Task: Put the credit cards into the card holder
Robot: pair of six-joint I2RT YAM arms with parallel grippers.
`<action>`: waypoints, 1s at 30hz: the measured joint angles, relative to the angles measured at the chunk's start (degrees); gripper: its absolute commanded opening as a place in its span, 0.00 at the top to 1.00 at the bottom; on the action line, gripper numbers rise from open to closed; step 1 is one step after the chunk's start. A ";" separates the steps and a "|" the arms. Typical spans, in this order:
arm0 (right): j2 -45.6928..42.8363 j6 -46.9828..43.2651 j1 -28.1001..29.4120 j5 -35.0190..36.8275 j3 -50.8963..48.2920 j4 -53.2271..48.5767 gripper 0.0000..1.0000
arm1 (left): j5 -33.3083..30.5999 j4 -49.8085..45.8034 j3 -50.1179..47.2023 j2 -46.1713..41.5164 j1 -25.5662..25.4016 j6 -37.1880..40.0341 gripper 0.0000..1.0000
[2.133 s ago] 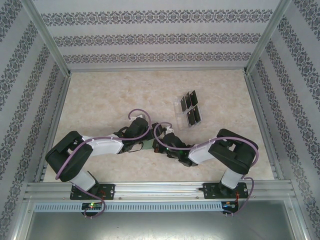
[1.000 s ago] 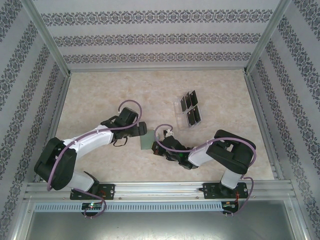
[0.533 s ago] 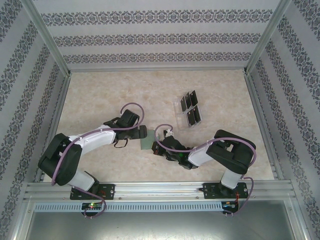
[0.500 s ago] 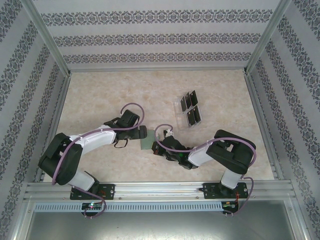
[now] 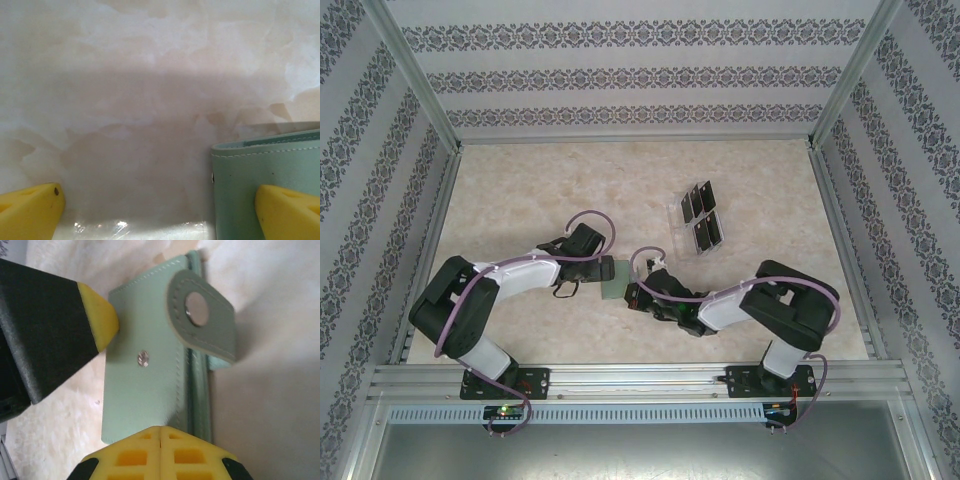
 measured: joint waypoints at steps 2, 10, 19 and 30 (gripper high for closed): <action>-4.81 -2.10 -1.05 -0.76 1.01 -7.04 0.75 | -0.48 0.00 0.00 0.07 -0.31 -0.11 0.01; -18.73 -13.49 -9.55 -2.60 16.28 -35.30 0.56 | -1.29 0.07 0.00 0.13 -0.68 -0.50 0.02; -9.09 -25.83 -13.77 -7.74 29.64 -55.80 0.61 | -1.51 0.37 -0.17 0.22 -0.72 -1.20 0.01; 2.29 -31.28 -13.64 -12.26 35.91 -62.25 0.67 | -1.84 0.79 -0.39 0.22 -0.98 -1.62 0.01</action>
